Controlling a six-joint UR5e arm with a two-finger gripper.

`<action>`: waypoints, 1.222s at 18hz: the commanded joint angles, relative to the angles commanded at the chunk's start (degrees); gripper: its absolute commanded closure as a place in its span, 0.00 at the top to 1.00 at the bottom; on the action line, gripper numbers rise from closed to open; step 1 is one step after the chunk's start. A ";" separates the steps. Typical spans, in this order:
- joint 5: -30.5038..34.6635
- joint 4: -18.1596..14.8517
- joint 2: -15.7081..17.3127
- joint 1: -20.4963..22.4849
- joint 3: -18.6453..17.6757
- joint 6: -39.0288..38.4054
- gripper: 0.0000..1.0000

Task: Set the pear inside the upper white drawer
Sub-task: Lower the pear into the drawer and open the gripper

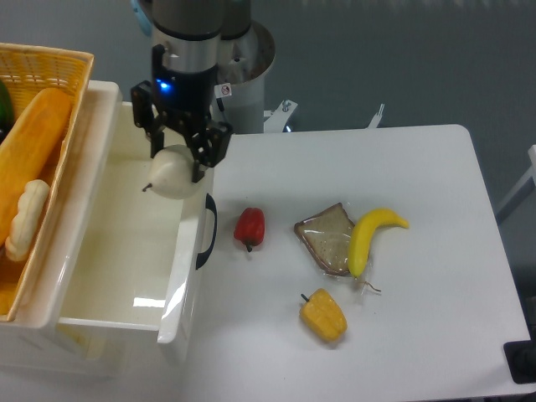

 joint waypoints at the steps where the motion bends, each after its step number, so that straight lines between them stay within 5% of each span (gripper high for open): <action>1: 0.00 0.09 -0.70 -0.53 0.00 -0.18 0.22; 7: 0.26 3.08 -6.15 -2.38 0.09 0.00 0.23; 17: 0.35 3.69 -8.88 -3.26 0.26 7.20 0.30; 22: 0.35 3.60 -9.94 -4.05 0.61 7.82 0.49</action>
